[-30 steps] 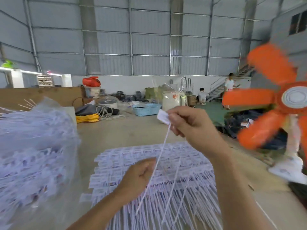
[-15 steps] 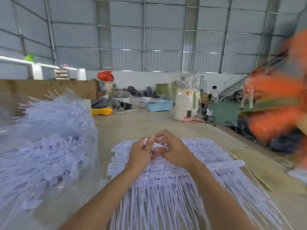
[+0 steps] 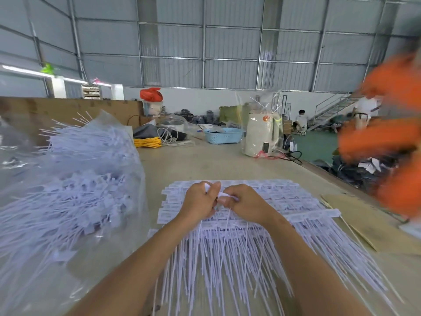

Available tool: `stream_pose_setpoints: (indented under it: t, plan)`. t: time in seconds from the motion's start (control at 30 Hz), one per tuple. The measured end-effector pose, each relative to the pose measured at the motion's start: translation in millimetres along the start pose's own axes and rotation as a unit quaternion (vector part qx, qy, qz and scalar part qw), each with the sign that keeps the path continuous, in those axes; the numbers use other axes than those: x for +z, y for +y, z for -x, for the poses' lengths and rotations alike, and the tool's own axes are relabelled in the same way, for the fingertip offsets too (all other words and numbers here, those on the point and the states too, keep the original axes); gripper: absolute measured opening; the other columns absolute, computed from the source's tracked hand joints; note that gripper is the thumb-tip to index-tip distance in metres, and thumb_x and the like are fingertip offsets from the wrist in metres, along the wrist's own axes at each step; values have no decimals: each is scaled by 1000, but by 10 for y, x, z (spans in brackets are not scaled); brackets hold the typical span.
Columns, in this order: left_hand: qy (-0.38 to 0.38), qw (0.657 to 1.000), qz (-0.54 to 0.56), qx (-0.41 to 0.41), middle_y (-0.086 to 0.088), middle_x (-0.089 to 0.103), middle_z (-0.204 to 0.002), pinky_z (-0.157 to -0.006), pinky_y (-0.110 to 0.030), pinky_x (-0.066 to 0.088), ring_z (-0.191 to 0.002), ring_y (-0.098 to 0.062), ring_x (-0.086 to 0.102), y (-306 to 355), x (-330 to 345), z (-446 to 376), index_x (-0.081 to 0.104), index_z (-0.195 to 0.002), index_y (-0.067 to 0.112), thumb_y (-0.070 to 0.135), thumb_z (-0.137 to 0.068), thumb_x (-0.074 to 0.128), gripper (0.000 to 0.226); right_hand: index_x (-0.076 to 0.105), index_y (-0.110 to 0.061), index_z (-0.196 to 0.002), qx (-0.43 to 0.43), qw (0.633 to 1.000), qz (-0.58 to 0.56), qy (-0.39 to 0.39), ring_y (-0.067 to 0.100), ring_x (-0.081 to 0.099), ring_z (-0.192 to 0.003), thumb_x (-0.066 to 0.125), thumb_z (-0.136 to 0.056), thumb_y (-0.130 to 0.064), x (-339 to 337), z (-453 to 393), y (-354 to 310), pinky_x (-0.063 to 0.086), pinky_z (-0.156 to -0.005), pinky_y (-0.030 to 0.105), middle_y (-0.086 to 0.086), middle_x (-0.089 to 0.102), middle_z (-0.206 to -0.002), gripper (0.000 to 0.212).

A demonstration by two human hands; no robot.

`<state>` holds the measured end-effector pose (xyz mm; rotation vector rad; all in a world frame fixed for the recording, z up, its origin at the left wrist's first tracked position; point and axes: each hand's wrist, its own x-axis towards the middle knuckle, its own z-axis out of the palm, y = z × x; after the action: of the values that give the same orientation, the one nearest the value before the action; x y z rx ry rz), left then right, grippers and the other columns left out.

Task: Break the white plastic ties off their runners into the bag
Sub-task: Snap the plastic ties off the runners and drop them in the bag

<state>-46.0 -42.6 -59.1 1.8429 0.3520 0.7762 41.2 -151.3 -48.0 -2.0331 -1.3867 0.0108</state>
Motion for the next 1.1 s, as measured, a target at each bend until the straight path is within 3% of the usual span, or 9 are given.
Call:
stream_pose_setpoints:
  t: [0.17,0.3,0.4,0.5,0.6,0.7,0.77,0.93,1.1]
  plan:
    - [-25,998,12,-59,8,38,-35,-38,-15,24,-29,-10,31,97,-62,-54,42,-56,15,26,-96,51,43,53,-27,-69,-22,995,90,28,13,47,-69,57,-91,-35,-84,-4,22,35,-62,29,-11,50,-66,24]
    - [-128,975,103,-151,6,32,-39,-32,-11,14,-28,-7,21,223,-134,-10,42,-59,16,23,-96,47,38,50,-20,-66,-12,996,71,45,15,47,-69,61,-89,-31,-199,26,19,36,-62,29,-8,48,-64,28]
    - [-230,920,250,-196,7,29,-38,-23,-12,11,-21,-3,20,281,-388,-43,47,-47,19,29,-97,41,51,49,-20,-58,47,991,3,122,15,49,-62,58,-92,-24,-493,149,167,41,-62,31,1,54,-62,35]
    - [-182,874,403,-201,6,35,-38,-21,-13,16,-20,-1,24,261,-468,-97,50,-55,15,34,-99,36,50,52,-16,-56,24,970,-195,146,6,38,-43,59,-91,-17,-692,297,157,32,-44,16,-9,43,-46,35]
    - [-104,906,361,-195,2,44,-44,-27,-14,24,-28,-4,31,121,-272,-73,47,-74,10,37,-100,37,39,61,-8,-67,-4,936,-275,221,4,36,-39,62,-86,-16,-755,299,67,29,-38,14,-8,43,-46,21]
    - [-77,931,289,-211,-3,53,-48,-34,-15,34,-34,-10,42,-41,-146,-22,55,-84,3,34,-101,39,38,66,-21,-65,-37,863,-371,341,7,35,-43,61,-85,-21,-855,321,27,25,-40,21,-2,50,-55,20]
    - [-69,931,286,-218,-7,56,-50,-35,-17,36,-35,-12,45,-59,-133,-20,57,-87,2,34,-101,38,40,66,-24,-64,-47,828,-469,303,7,34,-45,56,-85,-24,-823,314,9,22,-42,24,2,55,-66,24]
    - [-121,926,300,-192,-9,58,-56,-38,-15,31,-37,-14,42,12,-85,-37,60,-82,6,68,-88,25,72,70,-15,-98,-51,965,-251,54,2,51,-55,64,-87,-15,-204,123,-237,41,-49,16,-3,60,-74,13]
    - [-100,975,164,-114,-9,52,-54,-41,-20,33,-41,-16,44,-34,-48,23,62,-78,3,54,-93,45,55,51,-17,-128,-27,993,-101,57,-7,51,-76,66,-82,-3,66,55,-222,39,-67,2,3,42,-112,50]
